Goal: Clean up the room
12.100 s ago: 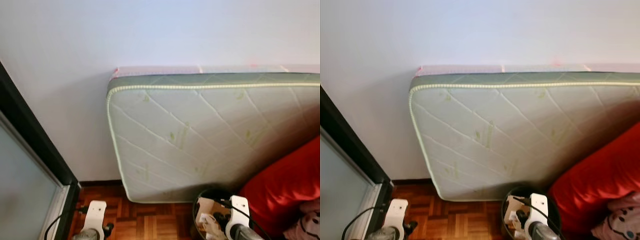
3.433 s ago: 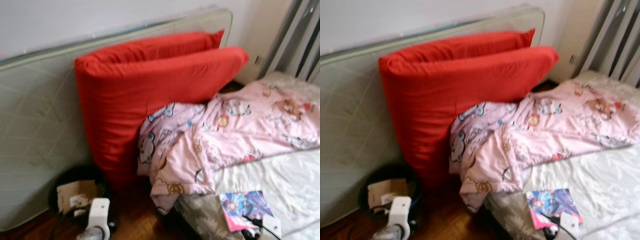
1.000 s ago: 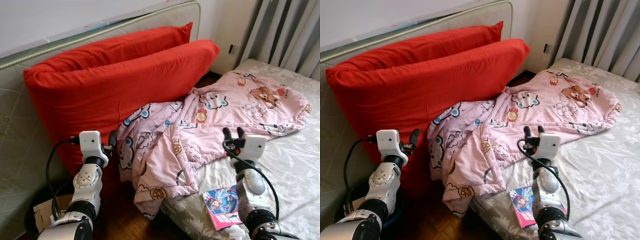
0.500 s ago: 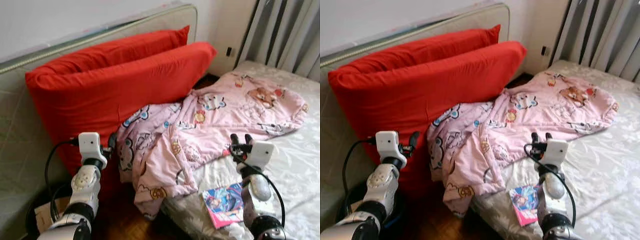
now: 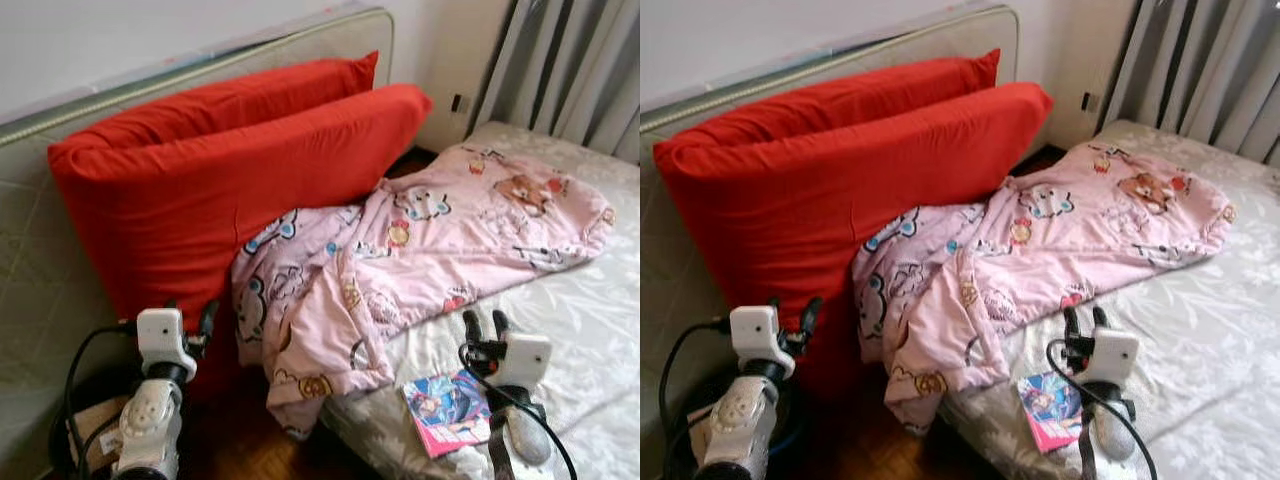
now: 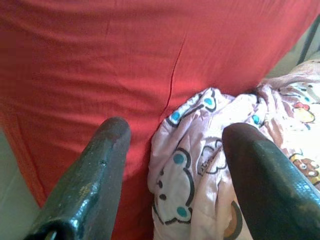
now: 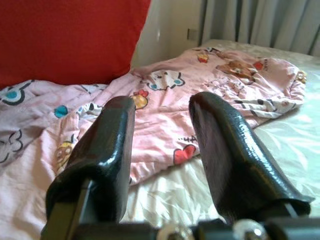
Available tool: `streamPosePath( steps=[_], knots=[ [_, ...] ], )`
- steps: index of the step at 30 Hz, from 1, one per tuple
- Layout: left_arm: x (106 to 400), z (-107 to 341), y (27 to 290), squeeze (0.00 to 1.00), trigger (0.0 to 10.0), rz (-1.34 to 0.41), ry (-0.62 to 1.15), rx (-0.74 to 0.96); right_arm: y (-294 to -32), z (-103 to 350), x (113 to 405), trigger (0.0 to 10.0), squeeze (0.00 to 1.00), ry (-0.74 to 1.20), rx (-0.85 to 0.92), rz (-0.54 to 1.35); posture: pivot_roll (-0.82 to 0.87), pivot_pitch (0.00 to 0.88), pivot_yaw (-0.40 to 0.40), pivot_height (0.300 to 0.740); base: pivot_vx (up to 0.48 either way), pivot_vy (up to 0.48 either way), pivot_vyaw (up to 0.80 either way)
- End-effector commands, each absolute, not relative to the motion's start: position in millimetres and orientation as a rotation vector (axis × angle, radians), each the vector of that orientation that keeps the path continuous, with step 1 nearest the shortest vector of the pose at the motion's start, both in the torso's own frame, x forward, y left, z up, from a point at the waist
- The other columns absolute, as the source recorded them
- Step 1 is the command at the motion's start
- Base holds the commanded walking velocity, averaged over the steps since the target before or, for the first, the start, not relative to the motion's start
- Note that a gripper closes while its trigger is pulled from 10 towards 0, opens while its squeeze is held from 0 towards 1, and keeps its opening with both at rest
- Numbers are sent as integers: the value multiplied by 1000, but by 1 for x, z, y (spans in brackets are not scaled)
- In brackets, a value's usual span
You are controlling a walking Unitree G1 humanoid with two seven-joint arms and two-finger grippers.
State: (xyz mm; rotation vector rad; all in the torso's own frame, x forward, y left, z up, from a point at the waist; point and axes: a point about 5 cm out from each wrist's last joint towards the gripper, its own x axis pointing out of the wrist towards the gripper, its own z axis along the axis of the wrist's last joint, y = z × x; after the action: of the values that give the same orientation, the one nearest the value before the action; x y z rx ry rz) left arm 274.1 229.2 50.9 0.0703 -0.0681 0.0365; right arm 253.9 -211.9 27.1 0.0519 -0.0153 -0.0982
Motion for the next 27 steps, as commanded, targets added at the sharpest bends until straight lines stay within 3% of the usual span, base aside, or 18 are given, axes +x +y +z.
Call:
streamPosePath(
  steps=[1,6,18,27],
  knots=[
    [267,48,235,0,10000,32,-55,87,-217,28,251,10000,0,-12,61,-110,-42,0,-31,740,0,0,0],
    [256,38,243,0,10000,35,11,108,-222,30,251,10000,0,11,47,-89,-37,0,-38,740,0,0,0],
    [255,61,251,0,10000,71,-67,97,-214,36,246,10000,0,-24,61,-156,-44,0,-61,740,0,0,0],
    [254,54,247,0,10000,60,-12,88,-216,29,244,10000,0,33,24,-115,-12,0,4,740,0,0,0]
  ],
)
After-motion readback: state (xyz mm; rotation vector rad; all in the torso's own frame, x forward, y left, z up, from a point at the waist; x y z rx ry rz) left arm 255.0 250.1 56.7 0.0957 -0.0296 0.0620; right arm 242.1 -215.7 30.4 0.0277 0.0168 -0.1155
